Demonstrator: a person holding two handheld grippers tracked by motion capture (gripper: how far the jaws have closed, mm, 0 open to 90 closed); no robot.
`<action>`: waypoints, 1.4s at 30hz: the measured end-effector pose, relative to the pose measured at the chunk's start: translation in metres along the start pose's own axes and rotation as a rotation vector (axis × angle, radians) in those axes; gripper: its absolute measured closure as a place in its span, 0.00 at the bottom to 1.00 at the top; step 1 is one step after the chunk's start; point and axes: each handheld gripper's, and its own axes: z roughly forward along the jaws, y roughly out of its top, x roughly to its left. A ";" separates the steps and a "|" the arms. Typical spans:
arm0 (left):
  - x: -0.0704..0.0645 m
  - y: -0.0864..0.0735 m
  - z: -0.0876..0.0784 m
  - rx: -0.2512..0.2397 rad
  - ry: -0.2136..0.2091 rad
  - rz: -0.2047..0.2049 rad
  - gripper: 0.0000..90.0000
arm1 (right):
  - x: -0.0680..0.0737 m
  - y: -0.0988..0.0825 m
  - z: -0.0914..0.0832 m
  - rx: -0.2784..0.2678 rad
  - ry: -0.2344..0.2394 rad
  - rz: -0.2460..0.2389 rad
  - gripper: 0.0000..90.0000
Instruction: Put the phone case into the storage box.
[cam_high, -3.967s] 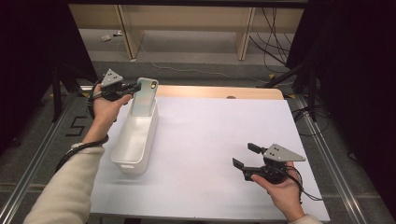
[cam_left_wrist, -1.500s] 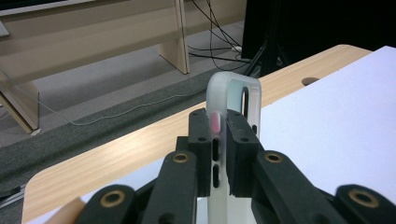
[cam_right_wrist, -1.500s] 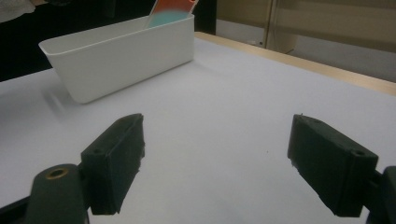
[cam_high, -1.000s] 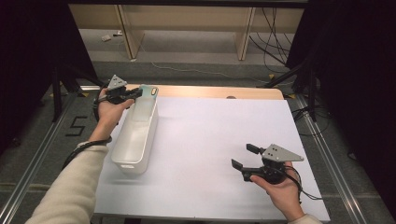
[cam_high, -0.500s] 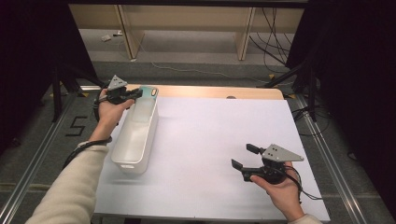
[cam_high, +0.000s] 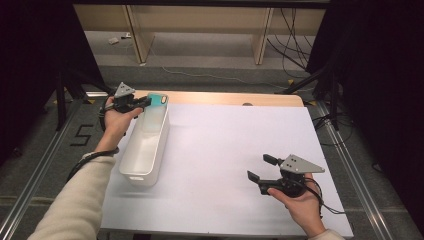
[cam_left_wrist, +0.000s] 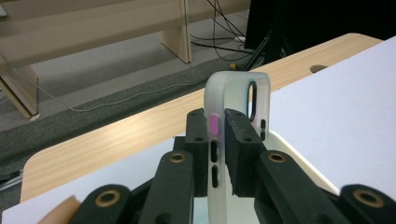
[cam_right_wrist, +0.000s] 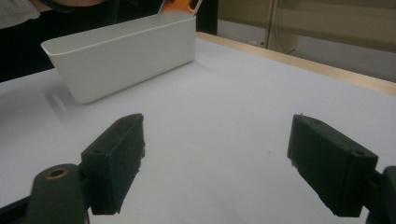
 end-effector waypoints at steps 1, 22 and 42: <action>0.000 -0.001 0.000 0.003 0.003 -0.001 0.89 | -0.001 0.000 0.000 -0.009 -0.005 -0.015 0.22; -0.001 0.005 0.002 0.034 0.103 0.045 0.69 | 0.000 -0.001 0.001 0.000 0.014 0.012 0.22; 0.007 0.004 -0.009 0.115 0.215 0.007 1.00 | 0.000 0.000 -0.001 0.025 0.009 0.012 0.22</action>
